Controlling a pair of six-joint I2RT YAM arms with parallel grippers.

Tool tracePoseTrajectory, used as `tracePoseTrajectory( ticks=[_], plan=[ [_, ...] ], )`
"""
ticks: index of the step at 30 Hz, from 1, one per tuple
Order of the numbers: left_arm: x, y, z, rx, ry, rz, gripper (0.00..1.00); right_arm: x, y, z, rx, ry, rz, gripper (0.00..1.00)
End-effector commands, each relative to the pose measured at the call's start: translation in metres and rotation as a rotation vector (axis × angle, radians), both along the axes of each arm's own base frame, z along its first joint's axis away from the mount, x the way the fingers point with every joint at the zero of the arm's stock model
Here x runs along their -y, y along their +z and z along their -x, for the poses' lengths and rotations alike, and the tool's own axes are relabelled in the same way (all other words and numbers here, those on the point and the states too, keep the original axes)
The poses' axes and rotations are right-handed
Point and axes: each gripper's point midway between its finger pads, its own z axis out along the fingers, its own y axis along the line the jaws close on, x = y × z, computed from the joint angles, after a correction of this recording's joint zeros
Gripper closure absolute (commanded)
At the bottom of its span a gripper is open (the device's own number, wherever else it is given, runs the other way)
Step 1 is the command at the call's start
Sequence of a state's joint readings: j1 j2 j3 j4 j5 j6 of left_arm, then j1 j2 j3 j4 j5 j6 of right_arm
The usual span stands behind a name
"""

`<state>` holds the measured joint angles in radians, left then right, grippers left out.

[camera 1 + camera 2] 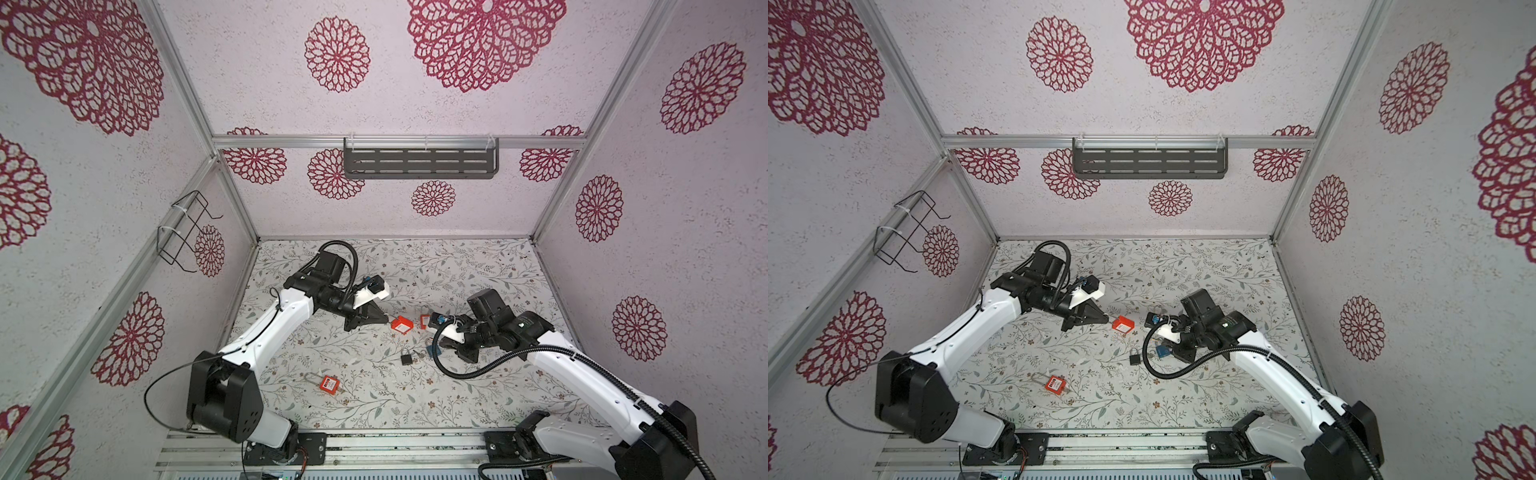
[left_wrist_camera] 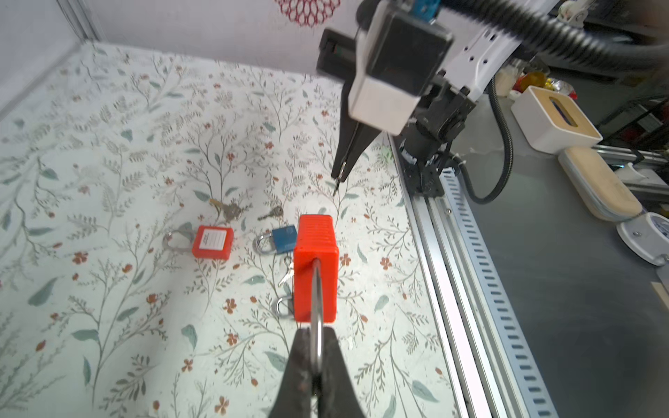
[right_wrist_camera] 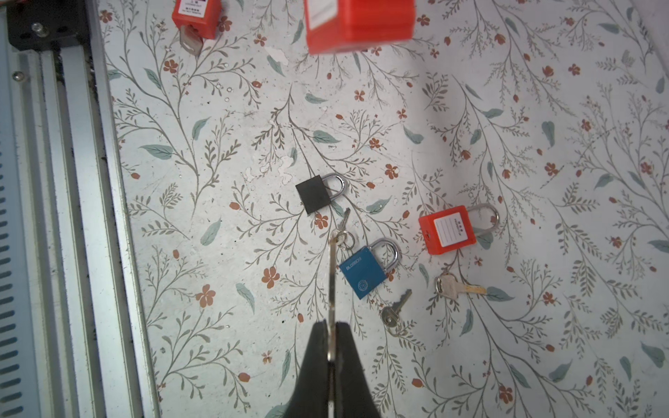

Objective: Lock with the key

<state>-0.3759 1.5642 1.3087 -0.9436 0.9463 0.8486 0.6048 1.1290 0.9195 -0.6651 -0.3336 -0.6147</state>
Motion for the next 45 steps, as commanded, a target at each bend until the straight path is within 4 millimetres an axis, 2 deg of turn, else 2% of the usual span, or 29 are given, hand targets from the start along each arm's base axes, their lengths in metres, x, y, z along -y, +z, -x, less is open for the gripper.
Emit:
tracePoseTrajectory(
  ticks=[1,10,11,12,21,33,39,45],
  plan=[
    [-0.010,-0.021,0.014,-0.093,-0.074,-0.165,1.00,-0.001,0.016,-0.011,0.043,-0.102,-0.082,1.00],
    [0.009,-0.072,-0.023,-0.138,-0.101,-0.433,1.00,-0.011,0.011,-0.013,-0.003,-0.174,-0.196,1.00],
    [0.011,-0.087,-0.028,-0.165,-0.105,-0.470,1.00,-0.012,0.009,-0.013,-0.017,-0.173,-0.196,1.00],
    [0.013,-0.093,-0.030,-0.168,-0.108,-0.486,1.00,-0.014,0.006,-0.012,-0.031,-0.168,-0.195,1.00],
    [0.014,-0.127,-0.046,-0.175,-0.144,-0.601,1.00,-0.026,-0.006,-0.014,-0.109,-0.163,-0.210,1.00],
    [0.025,-0.149,-0.066,-0.099,-0.127,-0.621,1.00,-0.034,-0.026,-0.018,-0.231,-0.216,-0.197,1.00],
    [0.036,-0.152,-0.082,-0.045,-0.094,-0.601,1.00,-0.037,-0.035,-0.021,-0.282,-0.244,-0.184,1.00],
    [0.037,-0.162,-0.090,-0.040,-0.068,-0.616,0.98,-0.040,-0.044,-0.023,-0.337,-0.281,-0.181,1.00]
  ],
)
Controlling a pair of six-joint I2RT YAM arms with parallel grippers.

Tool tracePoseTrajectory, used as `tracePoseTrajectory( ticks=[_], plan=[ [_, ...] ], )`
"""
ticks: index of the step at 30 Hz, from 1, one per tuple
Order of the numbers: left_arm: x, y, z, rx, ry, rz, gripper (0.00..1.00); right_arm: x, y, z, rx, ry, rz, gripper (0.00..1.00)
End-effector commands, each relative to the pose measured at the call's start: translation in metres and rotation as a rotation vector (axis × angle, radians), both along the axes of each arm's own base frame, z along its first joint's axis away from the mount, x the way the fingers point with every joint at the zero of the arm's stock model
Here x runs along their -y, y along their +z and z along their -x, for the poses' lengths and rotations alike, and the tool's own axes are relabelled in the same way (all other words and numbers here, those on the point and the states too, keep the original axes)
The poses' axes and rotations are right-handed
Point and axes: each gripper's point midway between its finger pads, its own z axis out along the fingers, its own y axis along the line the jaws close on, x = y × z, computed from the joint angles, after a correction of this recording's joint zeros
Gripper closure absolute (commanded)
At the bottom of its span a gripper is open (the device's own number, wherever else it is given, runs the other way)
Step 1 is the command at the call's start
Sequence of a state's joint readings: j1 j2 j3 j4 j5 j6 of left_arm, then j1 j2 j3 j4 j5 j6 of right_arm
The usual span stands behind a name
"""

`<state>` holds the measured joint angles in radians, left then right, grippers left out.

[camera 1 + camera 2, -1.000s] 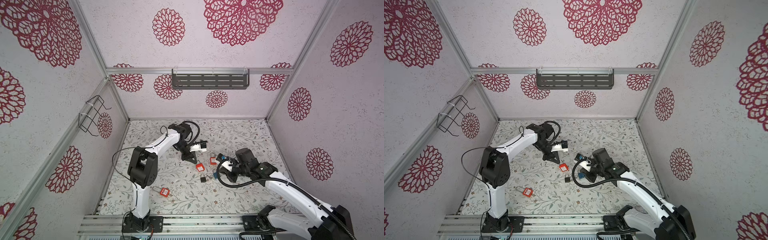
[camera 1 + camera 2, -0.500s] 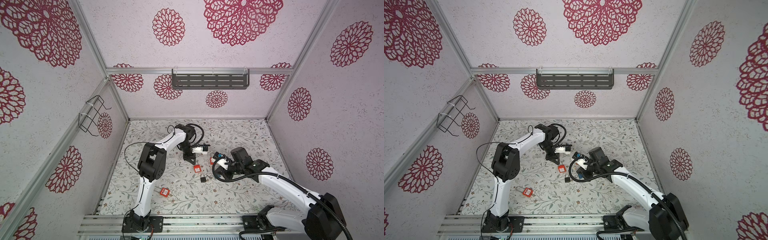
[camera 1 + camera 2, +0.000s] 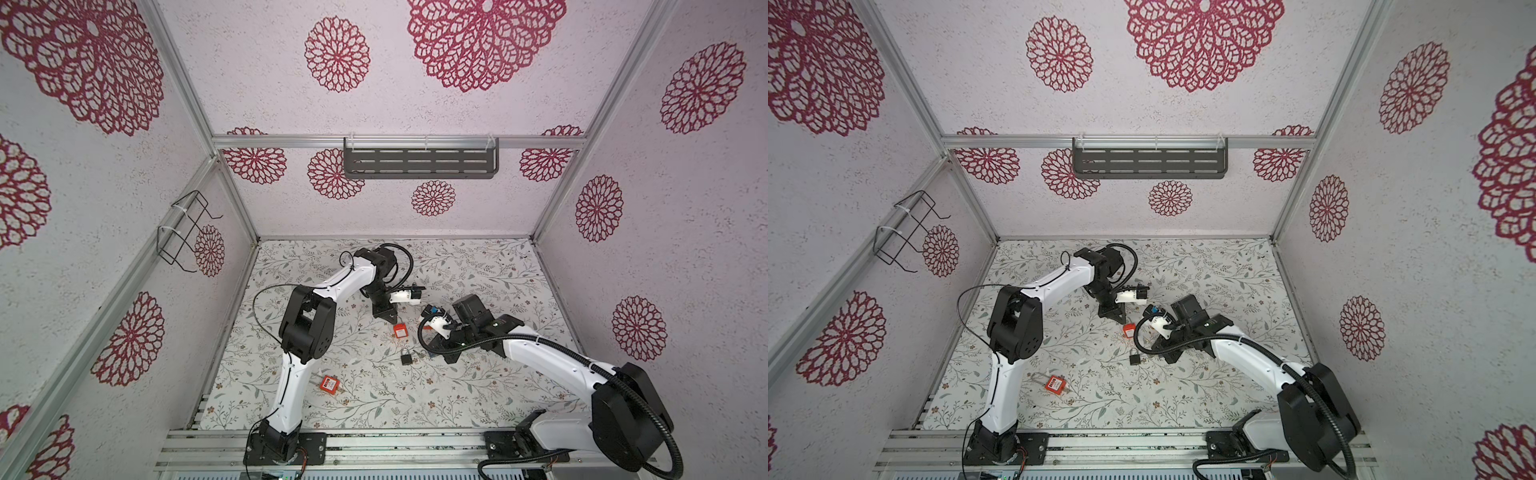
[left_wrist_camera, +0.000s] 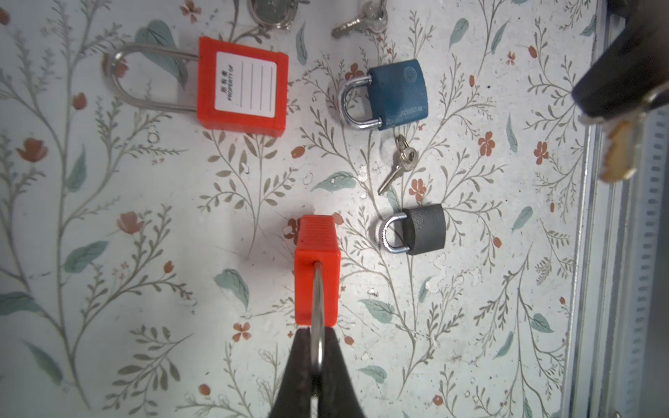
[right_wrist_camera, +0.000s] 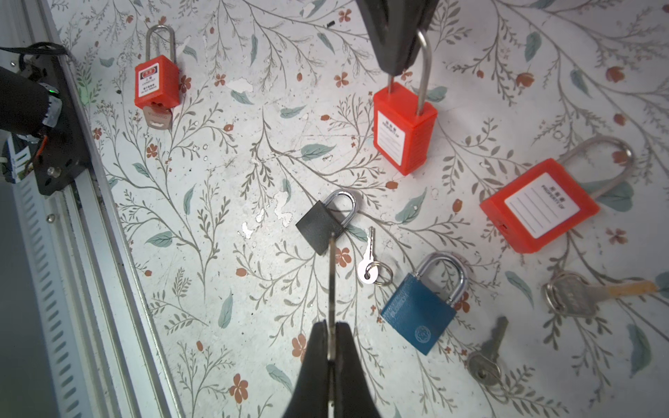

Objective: Lock with the key

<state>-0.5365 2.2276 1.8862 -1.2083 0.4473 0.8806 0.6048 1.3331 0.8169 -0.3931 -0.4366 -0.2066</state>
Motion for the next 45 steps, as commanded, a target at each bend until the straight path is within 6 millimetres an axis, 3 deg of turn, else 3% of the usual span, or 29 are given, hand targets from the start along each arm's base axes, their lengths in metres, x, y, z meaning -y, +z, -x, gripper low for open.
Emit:
tracePoseTrajectory(
  ticks=[1,12,30,39,45],
  plan=[
    [0.002,-0.022,-0.013,0.041,0.007,-0.028,0.96,-0.010,0.012,-0.008,-0.020,-0.031,-0.053,1.00],
    [0.006,-0.030,-0.024,0.081,0.013,-0.028,0.85,-0.012,-0.008,-0.024,-0.081,-0.139,-0.022,1.00],
    [0.001,-0.021,-0.021,0.078,0.002,-0.023,0.87,-0.008,-0.014,-0.026,-0.073,-0.151,0.012,1.00],
    [0.005,0.009,-0.043,0.212,0.143,0.101,0.82,-0.002,-0.011,-0.040,-0.015,-0.151,0.073,1.00],
    [-0.009,0.036,-0.054,0.307,0.305,0.175,0.75,0.002,-0.006,-0.069,0.053,-0.158,0.159,1.00]
  ],
)
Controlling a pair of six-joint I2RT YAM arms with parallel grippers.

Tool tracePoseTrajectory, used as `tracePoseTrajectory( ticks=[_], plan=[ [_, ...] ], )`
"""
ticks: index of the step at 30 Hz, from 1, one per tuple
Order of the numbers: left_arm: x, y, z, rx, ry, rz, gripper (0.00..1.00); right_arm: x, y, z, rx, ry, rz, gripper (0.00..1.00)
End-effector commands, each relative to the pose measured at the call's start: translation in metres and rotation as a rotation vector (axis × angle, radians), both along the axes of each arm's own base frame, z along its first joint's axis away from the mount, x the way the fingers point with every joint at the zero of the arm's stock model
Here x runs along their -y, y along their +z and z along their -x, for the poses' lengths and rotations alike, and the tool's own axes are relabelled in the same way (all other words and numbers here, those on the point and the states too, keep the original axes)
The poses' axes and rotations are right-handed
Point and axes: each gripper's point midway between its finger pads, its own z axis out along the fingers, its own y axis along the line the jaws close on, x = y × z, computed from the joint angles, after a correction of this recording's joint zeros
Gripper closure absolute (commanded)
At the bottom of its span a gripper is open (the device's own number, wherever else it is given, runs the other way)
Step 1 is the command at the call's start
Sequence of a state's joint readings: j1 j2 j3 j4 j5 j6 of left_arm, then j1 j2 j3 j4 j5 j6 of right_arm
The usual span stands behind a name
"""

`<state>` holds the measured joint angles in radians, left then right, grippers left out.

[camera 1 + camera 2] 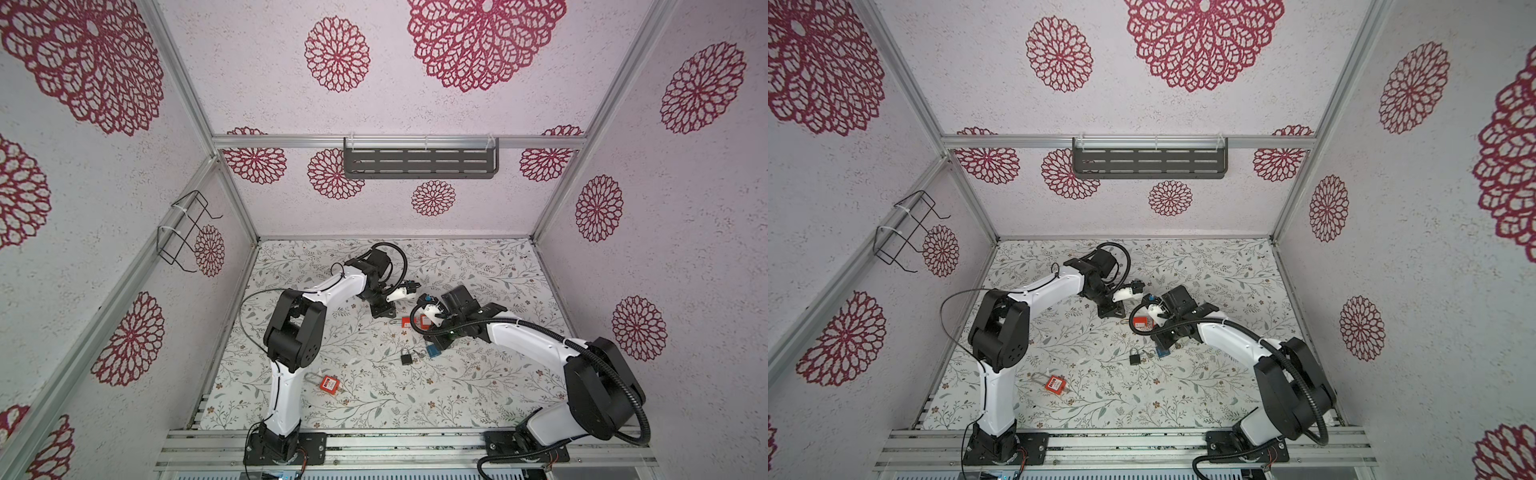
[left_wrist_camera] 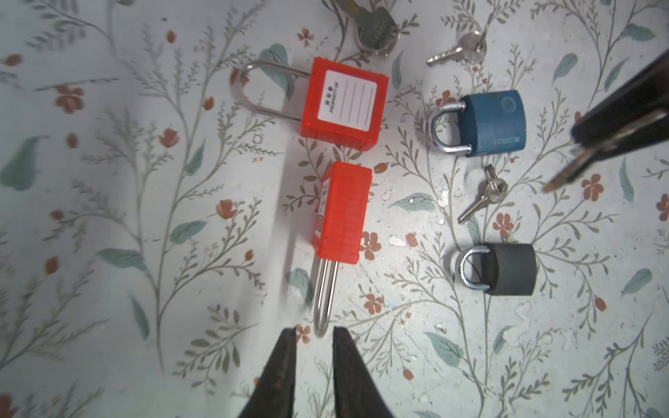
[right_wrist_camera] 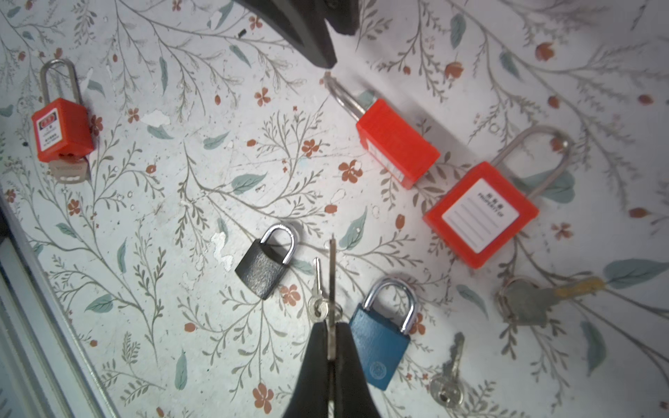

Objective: Lock with the key

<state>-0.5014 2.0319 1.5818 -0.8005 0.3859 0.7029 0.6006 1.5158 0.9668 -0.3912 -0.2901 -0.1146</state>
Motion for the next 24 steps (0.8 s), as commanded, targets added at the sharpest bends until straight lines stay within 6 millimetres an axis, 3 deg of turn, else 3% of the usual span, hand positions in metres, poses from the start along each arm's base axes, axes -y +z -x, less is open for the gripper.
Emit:
tracePoseTrajectory(
  ticks=[1,7,13,17,24],
  plan=[
    [-0.001,0.037,-0.019,0.115,0.117,0.109,0.74,0.005,0.007,-0.027,0.066,-0.008,0.079,1.00],
    [-0.016,0.023,0.018,0.036,0.170,0.102,0.75,0.000,-0.013,-0.073,0.075,-0.026,0.224,1.00],
    [-0.023,0.024,0.036,0.001,0.269,0.163,0.75,-0.005,-0.027,-0.104,0.098,-0.043,0.294,1.00],
    [-0.027,0.022,0.037,0.001,0.313,0.165,0.75,-0.014,-0.028,-0.113,0.099,-0.035,0.284,1.00],
    [-0.048,0.033,0.022,0.017,0.458,0.243,0.76,-0.031,-0.029,-0.096,0.042,0.012,0.221,1.00]
  ],
)
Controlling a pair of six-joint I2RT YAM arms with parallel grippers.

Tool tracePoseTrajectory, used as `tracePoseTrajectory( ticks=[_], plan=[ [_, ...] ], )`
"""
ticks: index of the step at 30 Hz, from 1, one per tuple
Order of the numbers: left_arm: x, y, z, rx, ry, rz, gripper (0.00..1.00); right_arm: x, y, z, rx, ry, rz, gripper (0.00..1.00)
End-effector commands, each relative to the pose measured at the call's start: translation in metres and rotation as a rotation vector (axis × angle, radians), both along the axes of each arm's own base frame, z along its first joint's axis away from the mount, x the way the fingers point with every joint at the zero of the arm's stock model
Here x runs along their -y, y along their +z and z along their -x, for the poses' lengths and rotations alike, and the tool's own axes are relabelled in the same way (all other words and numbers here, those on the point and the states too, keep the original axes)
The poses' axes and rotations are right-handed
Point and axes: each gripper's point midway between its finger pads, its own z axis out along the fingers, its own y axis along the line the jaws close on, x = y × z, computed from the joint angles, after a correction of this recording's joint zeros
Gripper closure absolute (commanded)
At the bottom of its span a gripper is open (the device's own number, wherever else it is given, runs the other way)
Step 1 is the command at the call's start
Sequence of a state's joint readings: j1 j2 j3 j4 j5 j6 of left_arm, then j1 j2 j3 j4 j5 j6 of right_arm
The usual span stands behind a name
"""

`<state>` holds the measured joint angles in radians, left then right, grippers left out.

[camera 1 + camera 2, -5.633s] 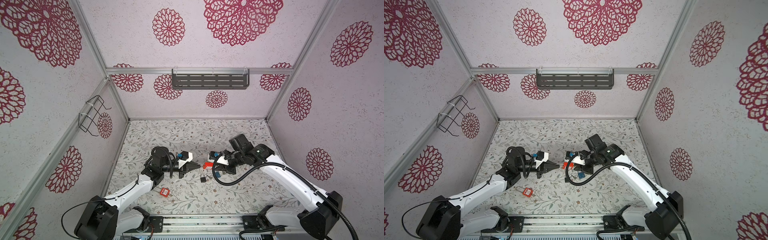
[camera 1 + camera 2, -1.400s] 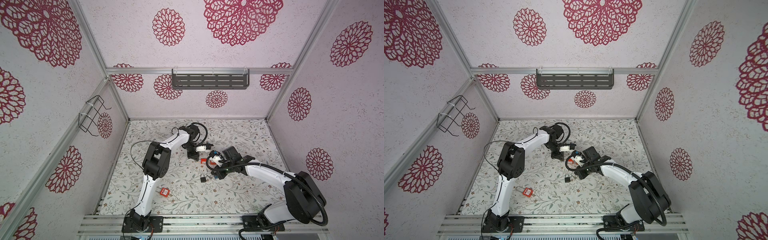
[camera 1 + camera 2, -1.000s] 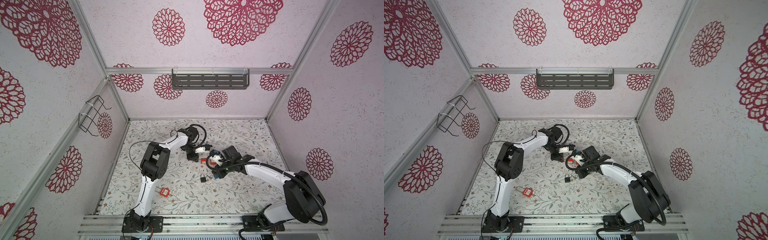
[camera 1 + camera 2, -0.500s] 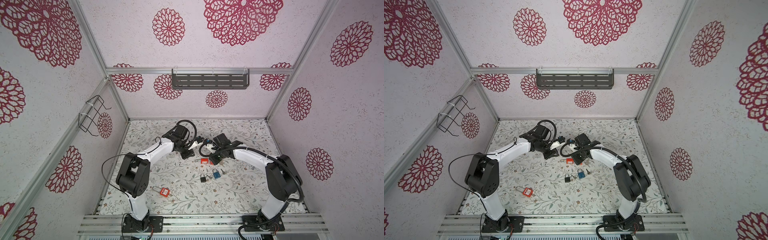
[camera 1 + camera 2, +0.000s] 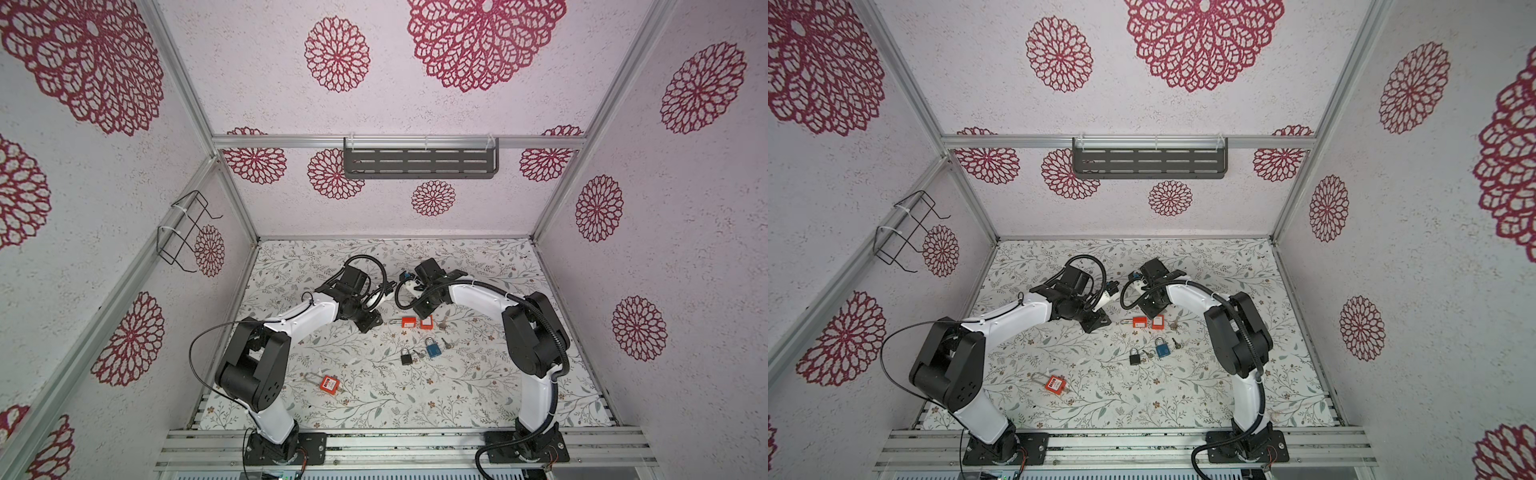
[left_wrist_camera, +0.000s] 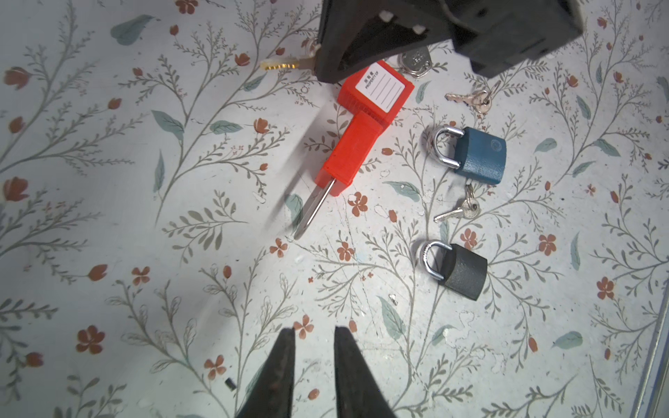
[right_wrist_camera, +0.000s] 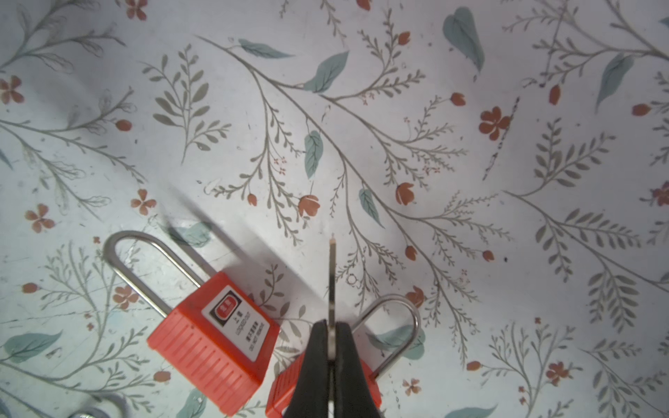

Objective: Lock with the key

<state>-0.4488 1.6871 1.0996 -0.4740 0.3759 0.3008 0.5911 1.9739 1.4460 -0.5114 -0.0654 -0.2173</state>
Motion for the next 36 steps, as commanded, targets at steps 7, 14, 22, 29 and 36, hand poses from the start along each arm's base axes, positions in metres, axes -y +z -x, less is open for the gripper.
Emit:
tracePoseTrajectory(
  ticks=[7,14,22,29,36],
  plan=[
    [-0.030,0.041,-0.025,0.120,0.187,0.163,0.75,-0.017,-0.007,0.034,-0.083,0.066,-0.023,1.00],
    [-0.043,0.040,-0.022,0.131,0.231,0.163,0.75,-0.031,0.004,0.050,-0.127,0.050,-0.096,1.00],
    [-0.044,0.038,-0.022,0.125,0.236,0.164,0.75,-0.037,0.003,0.061,-0.186,-0.029,-0.111,1.00],
    [-0.044,0.038,-0.021,0.123,0.234,0.167,0.76,-0.026,0.006,0.053,-0.167,-0.190,-0.114,1.00],
    [-0.044,0.039,-0.020,0.123,0.232,0.168,0.76,-0.013,-0.002,0.046,-0.155,-0.279,-0.083,1.00]
  ],
)
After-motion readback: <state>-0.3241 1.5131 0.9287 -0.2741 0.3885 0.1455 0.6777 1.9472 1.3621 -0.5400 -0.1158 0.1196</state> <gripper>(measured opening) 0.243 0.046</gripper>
